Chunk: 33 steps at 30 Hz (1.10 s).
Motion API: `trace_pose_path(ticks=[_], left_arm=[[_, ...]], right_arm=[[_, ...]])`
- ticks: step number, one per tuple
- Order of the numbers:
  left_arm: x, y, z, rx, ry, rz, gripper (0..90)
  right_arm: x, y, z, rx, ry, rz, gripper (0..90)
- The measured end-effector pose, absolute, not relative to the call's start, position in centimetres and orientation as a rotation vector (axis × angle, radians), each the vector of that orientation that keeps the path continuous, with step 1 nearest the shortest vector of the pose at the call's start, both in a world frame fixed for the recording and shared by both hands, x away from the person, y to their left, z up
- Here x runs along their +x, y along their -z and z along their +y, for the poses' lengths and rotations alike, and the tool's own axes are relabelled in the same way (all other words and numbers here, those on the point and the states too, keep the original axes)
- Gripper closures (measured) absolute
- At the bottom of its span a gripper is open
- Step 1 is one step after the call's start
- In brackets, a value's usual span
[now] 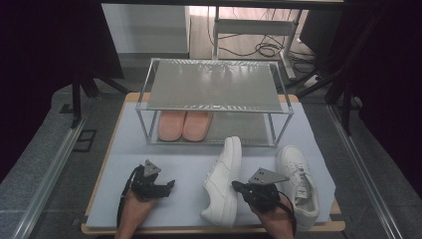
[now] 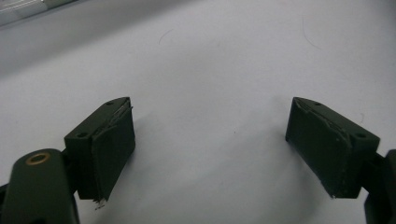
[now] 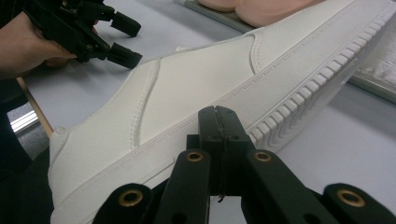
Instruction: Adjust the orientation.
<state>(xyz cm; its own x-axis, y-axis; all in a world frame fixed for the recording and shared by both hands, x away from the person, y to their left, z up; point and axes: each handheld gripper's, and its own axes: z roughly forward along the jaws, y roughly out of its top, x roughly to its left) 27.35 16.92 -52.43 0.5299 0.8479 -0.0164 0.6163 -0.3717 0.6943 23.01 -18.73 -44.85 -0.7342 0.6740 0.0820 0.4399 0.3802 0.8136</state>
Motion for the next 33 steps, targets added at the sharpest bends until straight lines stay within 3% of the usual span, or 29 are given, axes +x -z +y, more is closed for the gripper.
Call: trace_pose_path(ticks=[33], left_arm=[[27.4, 52.4, 16.9, 2.116, -0.456, 1.183, 15.8]], right_arm=[[21.6, 46.3, -23.2, 1.229, -0.98, 2.255, 90.0]])
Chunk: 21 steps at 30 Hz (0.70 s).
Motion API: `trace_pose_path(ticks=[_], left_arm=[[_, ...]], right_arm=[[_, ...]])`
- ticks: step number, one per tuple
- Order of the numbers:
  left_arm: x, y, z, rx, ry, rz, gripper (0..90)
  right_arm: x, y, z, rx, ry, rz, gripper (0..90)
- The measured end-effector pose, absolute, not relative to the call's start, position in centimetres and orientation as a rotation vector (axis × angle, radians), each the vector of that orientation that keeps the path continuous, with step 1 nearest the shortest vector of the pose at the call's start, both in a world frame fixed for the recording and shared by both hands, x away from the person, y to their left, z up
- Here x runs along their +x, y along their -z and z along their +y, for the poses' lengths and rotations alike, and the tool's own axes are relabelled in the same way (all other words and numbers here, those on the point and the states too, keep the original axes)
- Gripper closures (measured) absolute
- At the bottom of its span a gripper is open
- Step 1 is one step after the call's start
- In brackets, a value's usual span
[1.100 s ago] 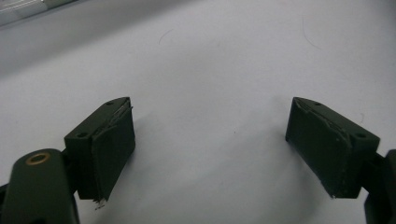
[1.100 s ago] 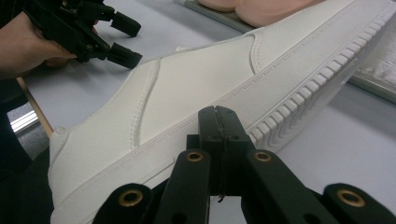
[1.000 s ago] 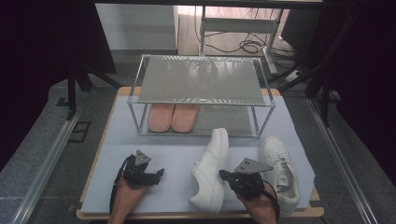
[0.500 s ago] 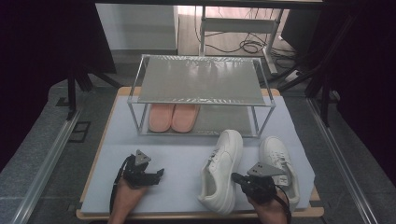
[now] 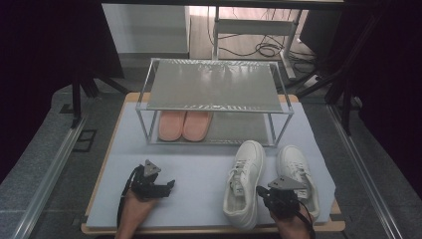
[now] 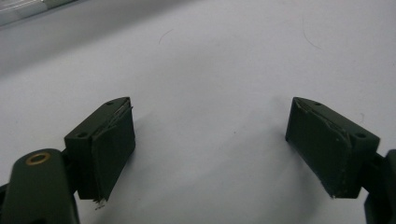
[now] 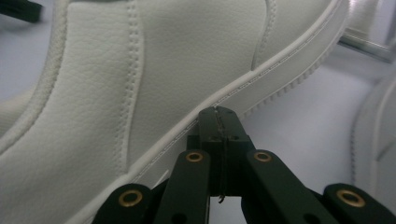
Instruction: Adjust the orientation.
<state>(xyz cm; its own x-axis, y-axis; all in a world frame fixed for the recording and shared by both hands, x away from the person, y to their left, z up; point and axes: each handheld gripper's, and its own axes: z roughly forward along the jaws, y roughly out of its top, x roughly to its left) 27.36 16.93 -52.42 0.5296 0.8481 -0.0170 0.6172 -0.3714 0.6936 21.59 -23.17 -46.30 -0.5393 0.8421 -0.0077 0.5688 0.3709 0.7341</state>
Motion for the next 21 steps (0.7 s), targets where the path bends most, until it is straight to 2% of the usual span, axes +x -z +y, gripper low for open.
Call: trace_pose_path(ticks=[7, 21], left_arm=[[27.4, 52.4, 16.9, 2.116, -0.457, 1.183, 15.8], [27.4, 52.4, 16.9, 2.117, -0.457, 1.182, 16.0]], right_arm=[[22.1, 47.4, -22.0, 1.209, -0.802, 2.247, 90.0], [22.9, 48.7, -21.2, 1.277, -0.848, 2.199, 90.0]])
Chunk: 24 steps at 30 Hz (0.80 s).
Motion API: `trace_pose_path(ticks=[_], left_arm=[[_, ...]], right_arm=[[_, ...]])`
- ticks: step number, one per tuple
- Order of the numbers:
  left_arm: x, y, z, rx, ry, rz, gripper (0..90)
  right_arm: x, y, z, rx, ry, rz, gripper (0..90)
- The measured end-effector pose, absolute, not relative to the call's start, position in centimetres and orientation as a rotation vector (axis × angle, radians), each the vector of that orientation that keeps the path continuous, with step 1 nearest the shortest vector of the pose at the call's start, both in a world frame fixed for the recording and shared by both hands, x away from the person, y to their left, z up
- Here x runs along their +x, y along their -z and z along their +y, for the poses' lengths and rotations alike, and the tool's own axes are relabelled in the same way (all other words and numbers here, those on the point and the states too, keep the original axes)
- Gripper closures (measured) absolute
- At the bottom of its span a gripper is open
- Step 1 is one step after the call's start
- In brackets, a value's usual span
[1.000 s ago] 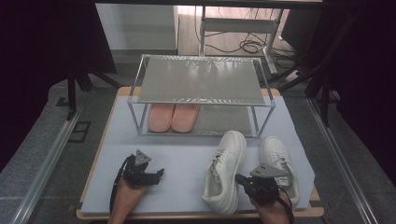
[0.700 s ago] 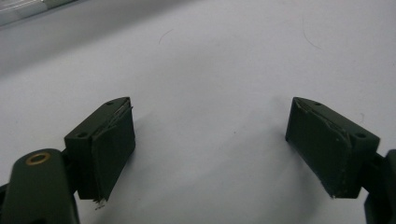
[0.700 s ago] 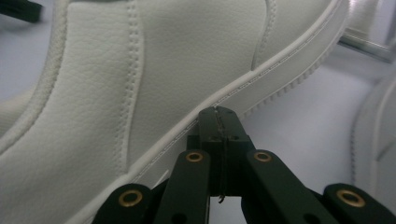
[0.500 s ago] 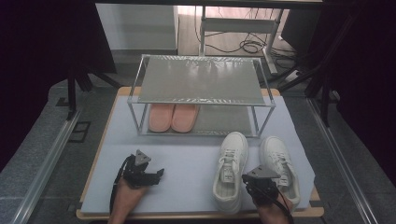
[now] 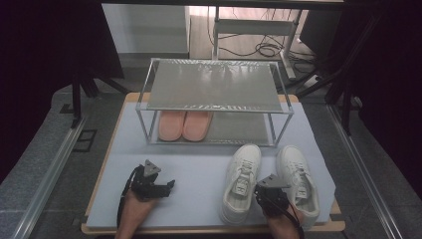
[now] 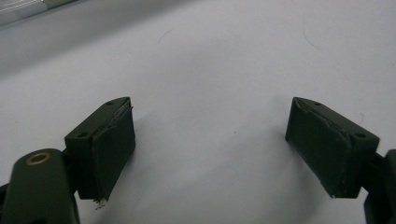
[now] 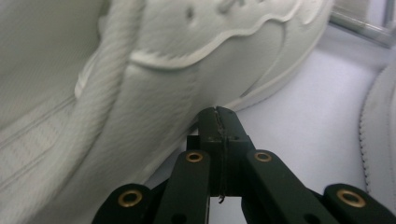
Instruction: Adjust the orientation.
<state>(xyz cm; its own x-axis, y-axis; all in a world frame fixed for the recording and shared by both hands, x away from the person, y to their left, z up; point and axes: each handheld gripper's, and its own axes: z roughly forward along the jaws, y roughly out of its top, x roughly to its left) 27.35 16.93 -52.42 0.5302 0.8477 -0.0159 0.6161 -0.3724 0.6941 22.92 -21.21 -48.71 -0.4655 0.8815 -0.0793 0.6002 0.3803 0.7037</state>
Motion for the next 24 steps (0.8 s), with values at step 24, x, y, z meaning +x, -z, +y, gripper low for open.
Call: trace_pose_path(ticks=[24], left_arm=[[27.4, 52.4, 16.9, 2.116, -0.457, 1.183, 15.9]], right_arm=[[25.8, 49.1, -19.7, 1.318, -0.943, 2.145, 90.0]])
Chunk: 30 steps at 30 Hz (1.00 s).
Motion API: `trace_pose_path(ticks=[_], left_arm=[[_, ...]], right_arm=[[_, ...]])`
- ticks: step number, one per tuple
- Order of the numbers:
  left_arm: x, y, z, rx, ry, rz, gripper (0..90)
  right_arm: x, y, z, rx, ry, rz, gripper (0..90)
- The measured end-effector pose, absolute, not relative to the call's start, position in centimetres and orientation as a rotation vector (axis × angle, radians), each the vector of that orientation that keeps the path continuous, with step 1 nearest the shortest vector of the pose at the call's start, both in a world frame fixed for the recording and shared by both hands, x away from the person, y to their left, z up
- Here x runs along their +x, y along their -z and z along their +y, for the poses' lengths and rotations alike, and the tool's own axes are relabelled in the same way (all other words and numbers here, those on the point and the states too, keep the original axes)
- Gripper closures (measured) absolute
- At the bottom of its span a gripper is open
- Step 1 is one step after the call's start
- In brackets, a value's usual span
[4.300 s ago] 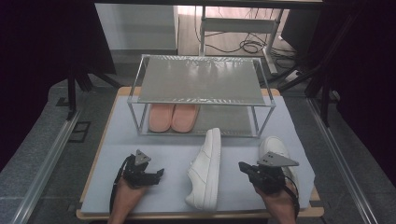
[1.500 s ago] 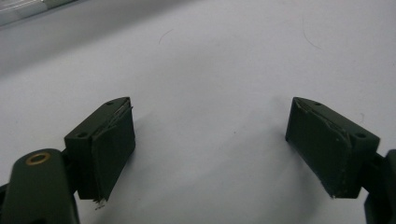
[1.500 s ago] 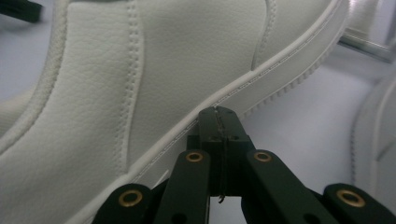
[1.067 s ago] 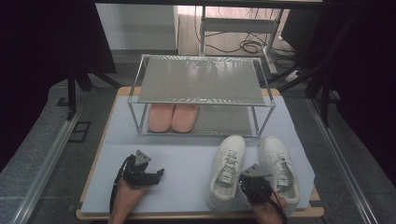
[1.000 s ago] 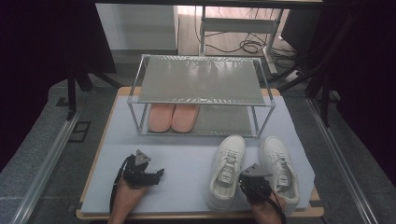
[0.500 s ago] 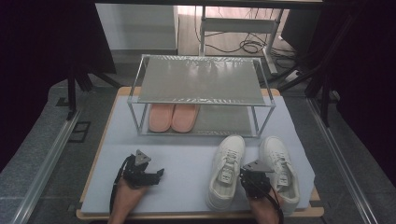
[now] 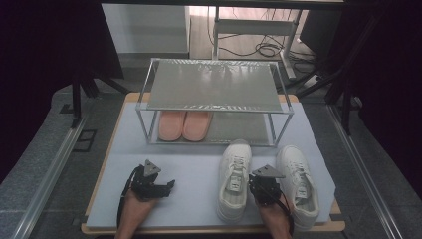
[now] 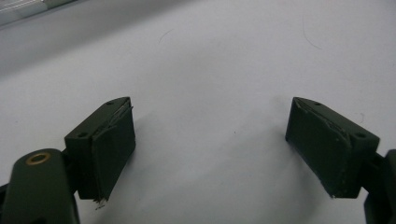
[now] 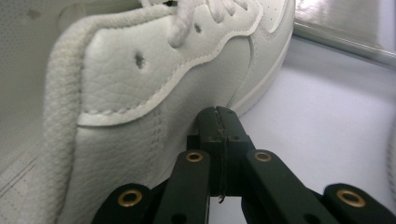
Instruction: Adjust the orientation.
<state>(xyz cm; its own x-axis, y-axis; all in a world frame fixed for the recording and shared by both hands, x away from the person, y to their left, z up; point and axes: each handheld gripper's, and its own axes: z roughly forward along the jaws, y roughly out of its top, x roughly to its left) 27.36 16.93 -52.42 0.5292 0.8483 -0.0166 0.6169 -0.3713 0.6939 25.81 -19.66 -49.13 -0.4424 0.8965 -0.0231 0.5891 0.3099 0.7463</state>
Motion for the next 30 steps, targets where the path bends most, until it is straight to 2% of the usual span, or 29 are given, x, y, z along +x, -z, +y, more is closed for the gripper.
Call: trace_pose_path(ticks=[8, 21, 30], left_arm=[[27.4, 52.4, 16.9, 2.111, -0.457, 1.185, 15.9], [27.4, 52.4, 16.9, 2.11, -0.457, 1.185, 15.9], [27.4, 52.5, 16.9, 2.109, -0.456, 1.186, 15.9]], right_arm=[[26.8, 49.5, -18.5, 1.265, -1.02, 2.182, 90.0], [30.0, 50.3, -19.1, 1.332, -0.986, 2.178, 90.0], [30.9, 50.4, -18.9, 1.319, -1.011, 2.219, 90.0]])
